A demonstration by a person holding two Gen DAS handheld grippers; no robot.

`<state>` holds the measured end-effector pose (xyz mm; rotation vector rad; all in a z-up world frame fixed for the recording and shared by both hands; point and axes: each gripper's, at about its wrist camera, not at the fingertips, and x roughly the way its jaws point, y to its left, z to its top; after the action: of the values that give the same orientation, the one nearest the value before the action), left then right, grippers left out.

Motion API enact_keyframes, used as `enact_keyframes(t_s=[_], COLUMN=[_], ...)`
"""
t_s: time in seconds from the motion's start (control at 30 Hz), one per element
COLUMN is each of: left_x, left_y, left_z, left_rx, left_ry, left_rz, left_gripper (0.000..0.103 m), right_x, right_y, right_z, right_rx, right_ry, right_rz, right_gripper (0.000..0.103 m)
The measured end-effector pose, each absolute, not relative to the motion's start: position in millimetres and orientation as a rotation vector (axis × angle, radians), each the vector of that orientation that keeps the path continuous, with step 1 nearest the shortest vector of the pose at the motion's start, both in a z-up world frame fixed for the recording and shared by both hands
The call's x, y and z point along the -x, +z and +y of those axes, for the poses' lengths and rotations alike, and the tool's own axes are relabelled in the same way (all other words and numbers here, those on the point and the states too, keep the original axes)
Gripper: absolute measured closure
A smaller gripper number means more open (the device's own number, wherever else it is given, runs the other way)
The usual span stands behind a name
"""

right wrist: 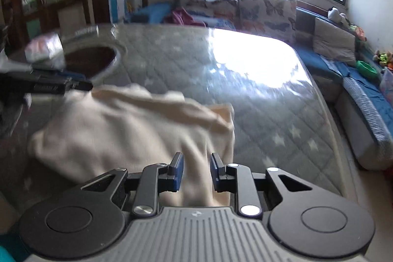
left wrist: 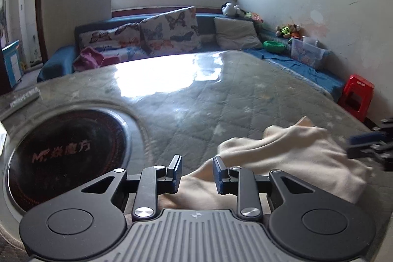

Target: Fold clothes

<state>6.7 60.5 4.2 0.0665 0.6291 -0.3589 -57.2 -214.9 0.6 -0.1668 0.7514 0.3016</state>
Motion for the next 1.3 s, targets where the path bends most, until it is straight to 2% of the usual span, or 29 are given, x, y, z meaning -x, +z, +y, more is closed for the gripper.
enact_keyframes(t_s=[0.33, 0.6, 0.67, 0.7, 0.8, 0.9, 1.0, 1.13, 1.3], left_x=[-8.9, -15.4, -8.0, -5.1, 4.3, 13.5, 20.8, 30.5, 38.6], left_y=[-10.0, -16.2, -12.0, -10.9, -8.9, -11.3, -12.5, -13.9, -7.5], left_z=[0.8, 3.9, 9.8, 13.3, 22.0, 26.9, 28.4, 30.4, 35.2], left_rx=[-0.092, -0.082, -0.084, -0.081, -0.072, -0.066, -0.069, -0.072, -0.061], left_ry=[-0.469, -0.456, -0.444, -0.432, -0.403, -0.376, -0.355, -0.326, -0.273], left_rz=[0.692, 0.714, 0.697, 0.695, 0.696, 0.696, 0.690, 0.681, 0.679], left_gripper=[0.074, 0.072, 0.067, 0.061, 0.058, 0.051, 0.046, 0.044, 0.037], right_x=[-10.1, -24.8, -19.9, -15.0, -1.3, 21.7, 36.2, 49.4, 66.9], right_y=[-18.0, -30.7, -24.5, -20.9, -15.4, -14.2, -18.5, -32.1, -22.6], right_z=[-187.2, -176.2, -177.8, -178.1, -177.5, -174.3, -170.3, -168.3, -172.9], right_rx=[0.153, 0.174, 0.164, 0.164, 0.163, 0.161, 0.176, 0.186, 0.165], right_ry=[0.387, 0.367, 0.363, 0.367, 0.377, 0.399, 0.406, 0.393, 0.392], right_rz=[0.751, 0.746, 0.727, 0.716, 0.695, 0.683, 0.675, 0.678, 0.635], right_gripper=[0.086, 0.086, 0.085, 0.083, 0.067, 0.066, 0.057, 0.053, 0.047])
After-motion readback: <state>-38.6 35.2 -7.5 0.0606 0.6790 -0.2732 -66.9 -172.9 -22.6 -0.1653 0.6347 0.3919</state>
